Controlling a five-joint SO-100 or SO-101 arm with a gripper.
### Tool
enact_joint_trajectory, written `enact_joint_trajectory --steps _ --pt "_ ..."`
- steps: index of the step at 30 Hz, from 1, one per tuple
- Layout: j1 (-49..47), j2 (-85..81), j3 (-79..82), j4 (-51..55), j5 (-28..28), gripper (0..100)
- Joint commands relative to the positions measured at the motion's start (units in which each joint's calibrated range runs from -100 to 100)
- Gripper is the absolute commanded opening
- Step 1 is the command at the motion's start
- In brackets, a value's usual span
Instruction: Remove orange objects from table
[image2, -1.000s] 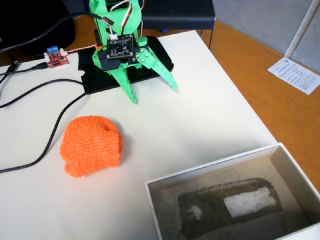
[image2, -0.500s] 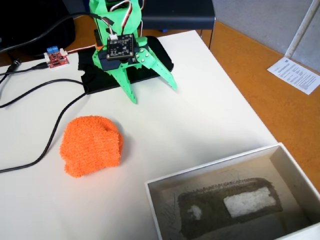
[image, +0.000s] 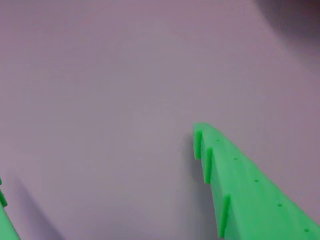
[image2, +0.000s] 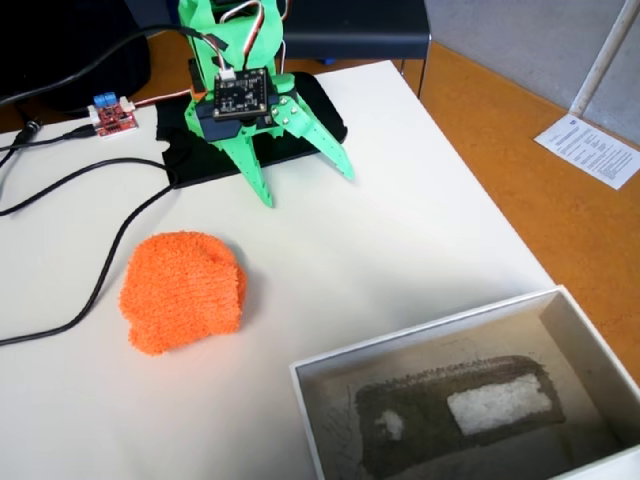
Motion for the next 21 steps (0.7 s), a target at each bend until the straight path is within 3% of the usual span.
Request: enact_joint_trajectory --steps 1,21 --pt "-0.08 0.17 -0.2 -0.63 -0.2 42" --pt "2.65 0.17 -0.2 -0.63 -0.2 42"
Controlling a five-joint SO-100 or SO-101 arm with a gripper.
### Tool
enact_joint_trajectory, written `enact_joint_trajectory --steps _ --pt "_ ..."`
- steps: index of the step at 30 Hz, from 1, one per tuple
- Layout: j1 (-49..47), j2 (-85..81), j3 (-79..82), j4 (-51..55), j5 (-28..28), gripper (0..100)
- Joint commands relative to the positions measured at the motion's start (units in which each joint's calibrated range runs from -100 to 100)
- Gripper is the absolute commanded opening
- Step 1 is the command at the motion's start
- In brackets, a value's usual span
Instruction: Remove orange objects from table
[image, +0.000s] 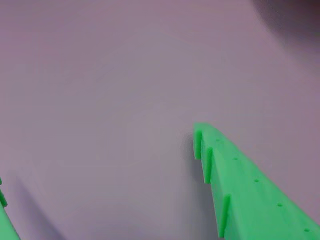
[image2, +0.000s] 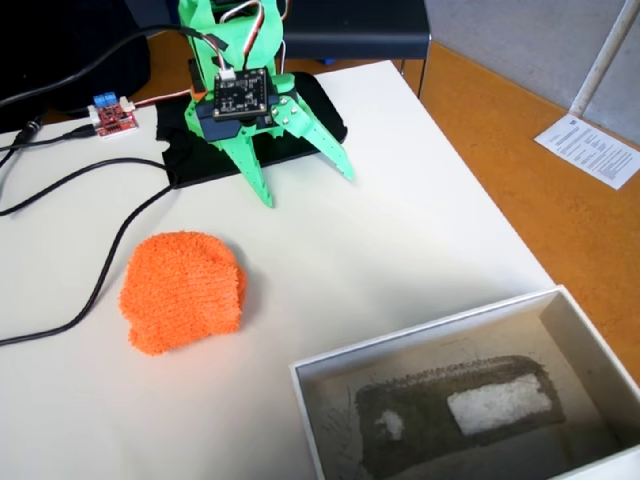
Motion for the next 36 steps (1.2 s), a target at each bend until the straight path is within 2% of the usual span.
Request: enact_joint_trajectory --steps 1,8,12,14,15,17,20,22,24,26,29,33,35,36 --pt "1.71 0.17 -0.2 -0.63 -0.2 42" --pt "1.04 0.17 -0.2 -0.88 -2.3 42" --pt "-1.32 0.17 -0.2 -0.88 -1.07 42" --pt "0.23 0.17 -2.82 -2.66 10.99 42" --pt "1.19 0.17 -4.46 -5.09 12.16 42" --pt "1.71 1.68 -7.47 -11.9 10.4 42" --pt "1.34 8.73 -15.99 -20.17 11.04 42" --pt "0.45 17.8 -24.33 -27.87 9.52 42" --pt "0.53 28.71 -35.28 -31.03 8.3 42" --pt "1.78 38.95 -47.1 -30.39 5.57 42" --pt "5.77 51.95 -62.12 -22.36 2.49 42" --pt "13.32 65.3 -70.55 -11.9 -1.76 43" --pt "17.68 70.5 -71.03 -8.5 -4.15 57" --pt "19.75 72.52 -71.23 -6.47 -4.74 58"
